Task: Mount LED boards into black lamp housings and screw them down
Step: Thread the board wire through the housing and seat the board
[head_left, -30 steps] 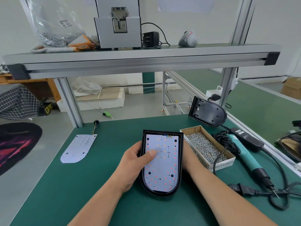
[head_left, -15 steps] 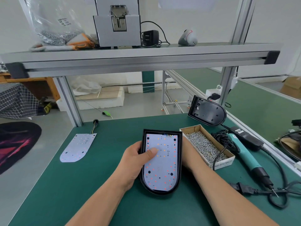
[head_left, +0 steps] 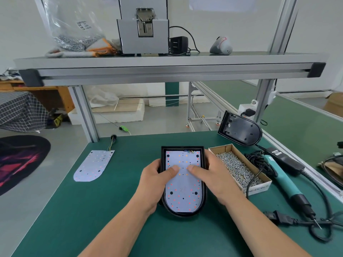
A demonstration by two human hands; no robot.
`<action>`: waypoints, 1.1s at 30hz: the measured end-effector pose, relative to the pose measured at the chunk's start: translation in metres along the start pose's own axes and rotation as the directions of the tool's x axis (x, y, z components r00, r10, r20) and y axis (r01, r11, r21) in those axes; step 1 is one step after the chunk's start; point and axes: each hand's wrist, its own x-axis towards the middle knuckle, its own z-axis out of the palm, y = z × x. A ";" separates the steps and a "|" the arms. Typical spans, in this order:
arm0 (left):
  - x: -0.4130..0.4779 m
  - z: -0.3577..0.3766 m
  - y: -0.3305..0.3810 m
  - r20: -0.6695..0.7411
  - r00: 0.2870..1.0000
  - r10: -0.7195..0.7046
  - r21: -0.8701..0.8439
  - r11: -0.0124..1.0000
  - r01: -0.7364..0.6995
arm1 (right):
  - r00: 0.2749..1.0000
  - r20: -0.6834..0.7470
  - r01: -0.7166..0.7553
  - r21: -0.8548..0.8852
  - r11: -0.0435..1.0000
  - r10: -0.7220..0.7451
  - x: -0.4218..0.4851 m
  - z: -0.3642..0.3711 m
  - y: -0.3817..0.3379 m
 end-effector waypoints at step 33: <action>0.009 -0.050 0.008 0.004 1.000 -0.002 0.857 0.515 -0.002 | 0.966 -0.107 -0.163 0.456 0.875 0.236 0.009 -0.026 0.008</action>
